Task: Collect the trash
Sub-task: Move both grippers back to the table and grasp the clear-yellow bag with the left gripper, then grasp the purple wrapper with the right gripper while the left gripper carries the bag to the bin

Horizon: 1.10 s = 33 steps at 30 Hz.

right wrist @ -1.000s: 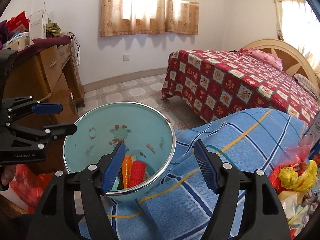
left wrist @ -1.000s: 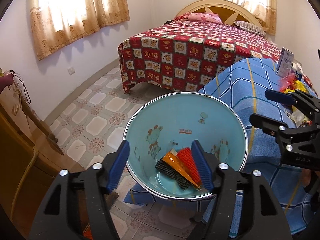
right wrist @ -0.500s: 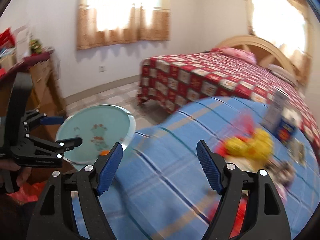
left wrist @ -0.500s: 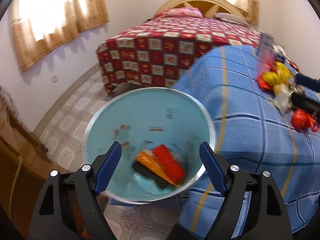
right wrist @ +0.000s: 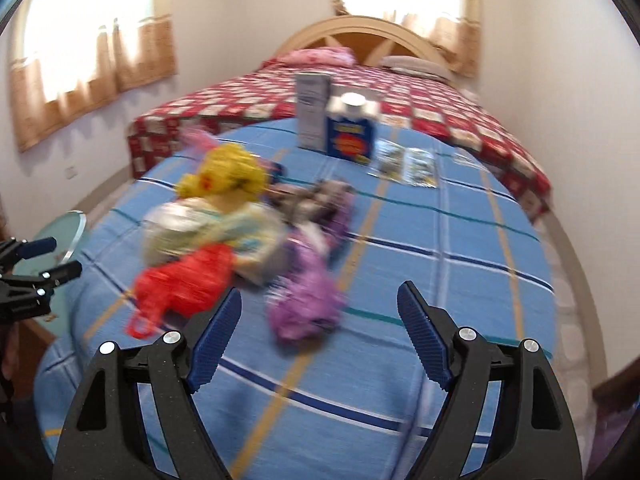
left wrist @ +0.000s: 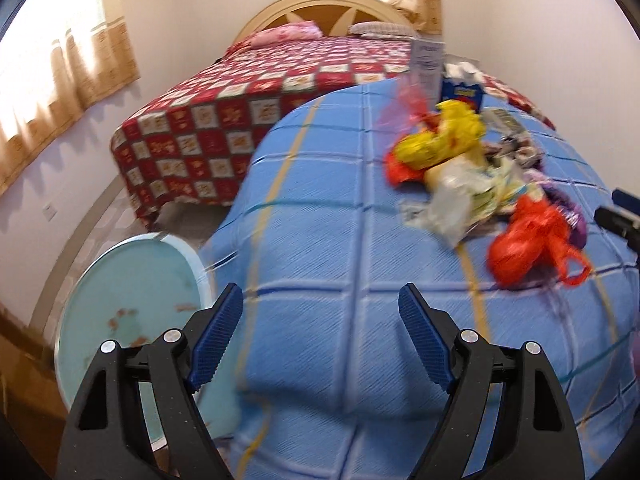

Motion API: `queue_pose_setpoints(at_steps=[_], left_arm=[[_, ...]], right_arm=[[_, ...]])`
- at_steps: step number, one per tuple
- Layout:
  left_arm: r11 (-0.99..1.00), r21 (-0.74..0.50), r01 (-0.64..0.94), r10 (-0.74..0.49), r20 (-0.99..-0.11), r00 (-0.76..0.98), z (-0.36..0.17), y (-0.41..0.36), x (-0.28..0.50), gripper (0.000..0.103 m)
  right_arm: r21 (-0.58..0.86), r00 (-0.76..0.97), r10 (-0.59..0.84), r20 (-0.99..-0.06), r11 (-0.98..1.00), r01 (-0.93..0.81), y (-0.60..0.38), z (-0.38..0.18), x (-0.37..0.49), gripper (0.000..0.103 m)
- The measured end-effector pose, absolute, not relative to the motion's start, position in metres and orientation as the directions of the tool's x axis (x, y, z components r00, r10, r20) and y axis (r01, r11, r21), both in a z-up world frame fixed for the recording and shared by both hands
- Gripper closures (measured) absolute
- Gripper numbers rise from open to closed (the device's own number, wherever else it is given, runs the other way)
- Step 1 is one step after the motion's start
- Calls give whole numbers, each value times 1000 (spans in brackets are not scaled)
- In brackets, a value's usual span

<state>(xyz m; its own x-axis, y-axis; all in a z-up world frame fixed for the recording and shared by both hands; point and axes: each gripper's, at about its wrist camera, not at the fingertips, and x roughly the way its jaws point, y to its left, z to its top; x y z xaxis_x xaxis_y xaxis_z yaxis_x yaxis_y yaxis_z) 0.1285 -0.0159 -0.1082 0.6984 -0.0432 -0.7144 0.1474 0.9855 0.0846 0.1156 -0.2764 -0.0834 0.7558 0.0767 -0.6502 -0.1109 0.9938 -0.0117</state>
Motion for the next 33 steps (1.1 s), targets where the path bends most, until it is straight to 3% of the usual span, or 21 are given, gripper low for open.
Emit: queue_pose_setpoints(at_steps=[10, 12, 14, 17, 29, 31, 33], left_arm=[[967, 82, 241, -116, -703, 702, -104, -82, 165, 28], [961, 71, 265, -134, -722, 679, -109, -88, 172, 43], [954, 41, 297, -167, -749, 641, -116, -92, 179, 76], [949, 33, 312, -182, -753, 632, -117, -94, 176, 91], [954, 43, 296, -193, -668, 719, -76, -70, 143, 93], [958, 50, 281, -180, -659, 730, -74, -65, 139, 93], [966, 73, 247, -143, -644, 751, -74, -58, 135, 93]], right_arm=[[16, 754, 31, -656, 999, -28, -319, -93, 111, 22], [30, 756, 38, -654, 999, -25, -319, -93, 111, 22], [43, 756, 49, -653, 999, -28, -319, -93, 112, 22], [60, 759, 74, -647, 997, -46, -314, -92, 114, 22], [74, 713, 127, -689, 992, -104, -283, -96, 149, 23], [76, 688, 138, -712, 990, -120, -279, -101, 155, 29], [92, 651, 161, -742, 986, -138, -276, -110, 160, 52]])
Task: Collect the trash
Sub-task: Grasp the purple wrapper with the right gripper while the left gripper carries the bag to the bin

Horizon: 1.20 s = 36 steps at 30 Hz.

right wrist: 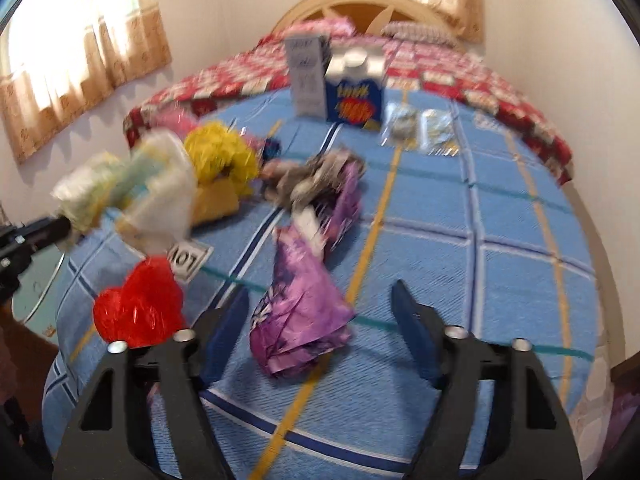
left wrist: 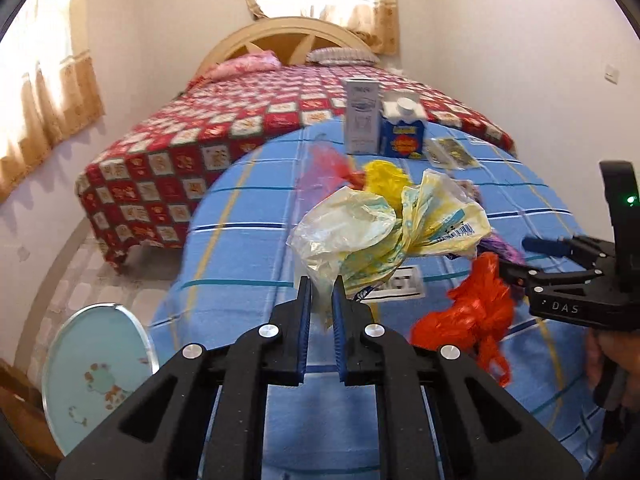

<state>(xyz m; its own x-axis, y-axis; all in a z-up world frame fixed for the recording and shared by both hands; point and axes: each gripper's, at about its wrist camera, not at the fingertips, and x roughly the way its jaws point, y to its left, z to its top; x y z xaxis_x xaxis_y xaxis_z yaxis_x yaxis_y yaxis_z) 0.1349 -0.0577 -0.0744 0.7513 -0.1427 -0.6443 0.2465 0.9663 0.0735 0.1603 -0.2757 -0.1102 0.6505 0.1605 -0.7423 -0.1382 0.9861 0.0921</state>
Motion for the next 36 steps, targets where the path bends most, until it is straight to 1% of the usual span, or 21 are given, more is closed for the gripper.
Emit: queue_pose_setpoints(at_steps=[2, 4, 6, 13, 19, 29, 36], left_arm=[[973, 72, 221, -124, -643, 756, -77, -49, 133, 93], [979, 70, 192, -101, -649, 754, -81, -38, 132, 93], [982, 71, 174, -85, -657, 749, -84, -28, 132, 93], [988, 73, 133, -52, -661, 749, -85, -4, 123, 93], [990, 73, 119, -42, -659, 751, -85, -2, 122, 93], [993, 81, 90, -17, -643, 765, -75, 14, 111, 93], [995, 84, 62, 7, -646, 763, -73, 32, 105, 93]], right_arm=[[115, 623, 188, -759, 981, -155, -274, -118, 161, 67], [111, 626, 189, -756, 981, -161, -273, -120, 157, 73], [119, 640, 192, -744, 981, -156, -275, -119, 153, 76], [112, 685, 176, -707, 984, -137, -282, -109, 141, 77], [123, 706, 196, -681, 981, -153, -279, -100, 133, 77], [108, 752, 269, -601, 960, -257, -249, -64, 119, 77], [93, 745, 303, -594, 946, -311, -228, -58, 120, 79]])
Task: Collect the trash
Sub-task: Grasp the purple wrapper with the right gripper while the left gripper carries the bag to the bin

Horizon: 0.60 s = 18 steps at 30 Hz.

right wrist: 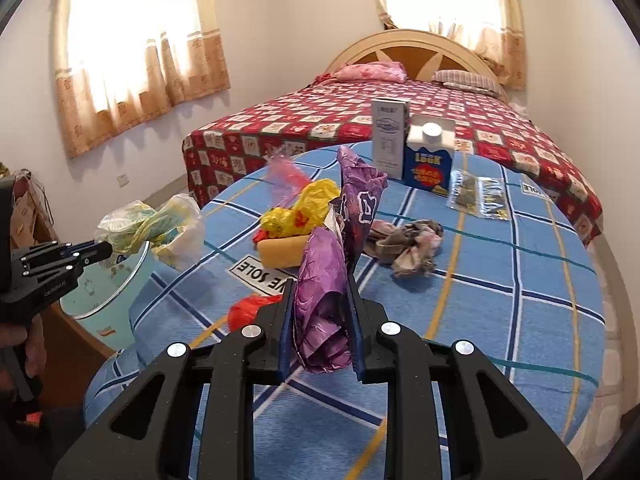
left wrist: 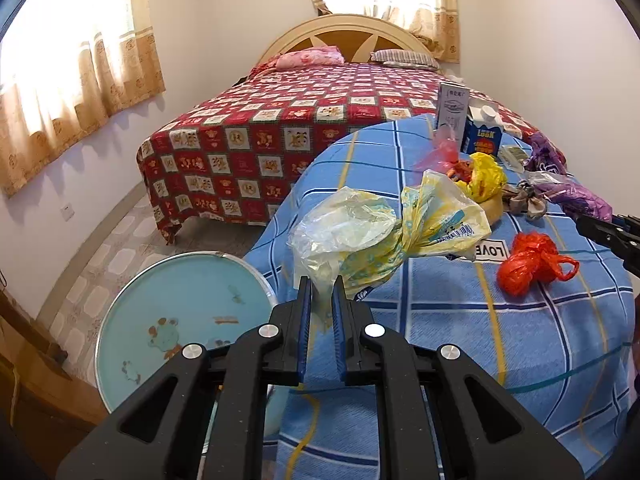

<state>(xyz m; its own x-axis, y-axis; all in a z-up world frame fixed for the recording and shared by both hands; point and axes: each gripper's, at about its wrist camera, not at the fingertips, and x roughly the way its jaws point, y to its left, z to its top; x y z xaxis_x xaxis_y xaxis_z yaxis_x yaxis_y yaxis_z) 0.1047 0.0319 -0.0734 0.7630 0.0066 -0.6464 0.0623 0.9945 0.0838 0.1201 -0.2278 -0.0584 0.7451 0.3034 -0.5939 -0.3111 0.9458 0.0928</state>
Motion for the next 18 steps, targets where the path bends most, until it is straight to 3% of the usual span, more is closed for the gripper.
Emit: queue_pose_setpoints(at_steps=[18], left_arm=[[985, 135, -104, 167, -650, 741, -78, 101, 84, 93]], right_arm=[[42, 673, 472, -570, 835, -549, -131, -55, 151, 79]])
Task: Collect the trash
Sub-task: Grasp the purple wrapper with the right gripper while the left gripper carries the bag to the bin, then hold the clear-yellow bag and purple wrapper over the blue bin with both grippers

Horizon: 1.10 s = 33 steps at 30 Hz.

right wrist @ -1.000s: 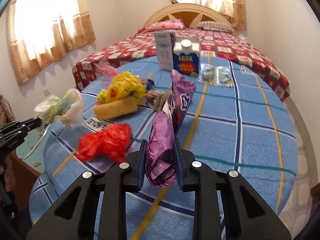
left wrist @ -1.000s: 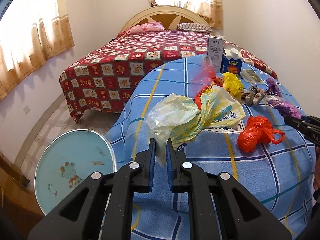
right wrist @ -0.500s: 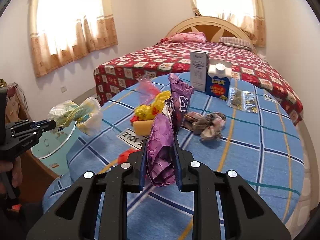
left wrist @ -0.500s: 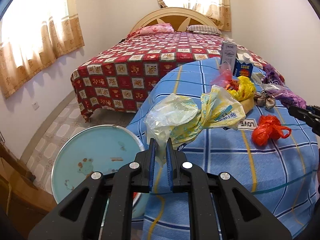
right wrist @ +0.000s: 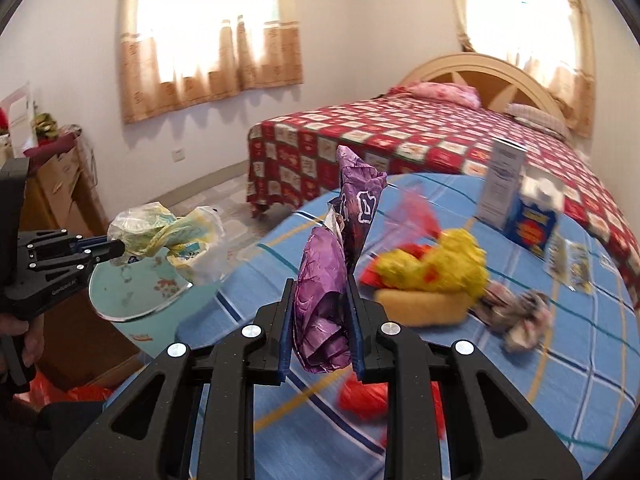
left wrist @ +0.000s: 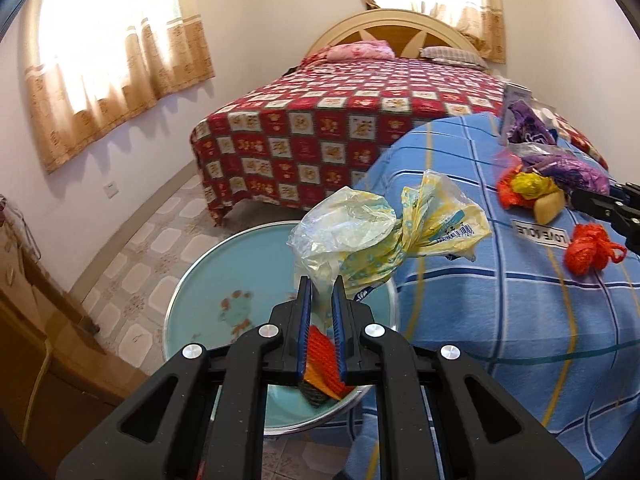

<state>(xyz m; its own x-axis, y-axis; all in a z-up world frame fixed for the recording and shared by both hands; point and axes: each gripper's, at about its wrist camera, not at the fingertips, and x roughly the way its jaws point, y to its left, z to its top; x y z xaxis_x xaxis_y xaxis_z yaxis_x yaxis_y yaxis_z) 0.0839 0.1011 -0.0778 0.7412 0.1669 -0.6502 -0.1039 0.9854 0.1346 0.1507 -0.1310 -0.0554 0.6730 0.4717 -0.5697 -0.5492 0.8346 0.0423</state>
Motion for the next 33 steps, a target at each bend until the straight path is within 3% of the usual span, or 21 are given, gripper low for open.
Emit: queue_pose_setpoints(at_steps=[33], left_arm=[[941, 173, -291, 330, -662, 673, -89, 187, 56, 93]], right_arm=[[-34, 515, 588, -623, 638, -770, 4, -78, 152, 79]])
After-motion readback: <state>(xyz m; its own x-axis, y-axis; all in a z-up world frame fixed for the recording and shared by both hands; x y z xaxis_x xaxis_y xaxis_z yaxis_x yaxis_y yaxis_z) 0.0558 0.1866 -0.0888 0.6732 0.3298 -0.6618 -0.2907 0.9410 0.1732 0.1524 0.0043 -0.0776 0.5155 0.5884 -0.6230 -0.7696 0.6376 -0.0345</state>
